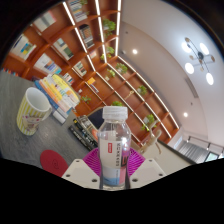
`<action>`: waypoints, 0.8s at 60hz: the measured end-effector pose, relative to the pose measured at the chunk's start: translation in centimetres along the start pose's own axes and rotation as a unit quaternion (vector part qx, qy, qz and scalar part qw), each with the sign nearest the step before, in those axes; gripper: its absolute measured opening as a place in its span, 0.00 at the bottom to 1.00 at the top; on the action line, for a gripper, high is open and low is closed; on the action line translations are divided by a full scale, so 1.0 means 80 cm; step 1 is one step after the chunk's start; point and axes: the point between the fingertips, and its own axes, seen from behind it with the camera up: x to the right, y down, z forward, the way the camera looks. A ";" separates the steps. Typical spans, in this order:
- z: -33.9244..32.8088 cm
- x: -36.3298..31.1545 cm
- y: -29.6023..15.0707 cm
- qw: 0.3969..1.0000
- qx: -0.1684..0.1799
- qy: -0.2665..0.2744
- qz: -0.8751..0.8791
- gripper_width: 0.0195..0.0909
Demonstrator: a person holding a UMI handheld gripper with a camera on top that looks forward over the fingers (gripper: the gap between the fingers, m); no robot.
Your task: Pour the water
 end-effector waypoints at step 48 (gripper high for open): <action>0.014 -0.057 -0.138 0.782 0.127 0.043 -0.609 0.18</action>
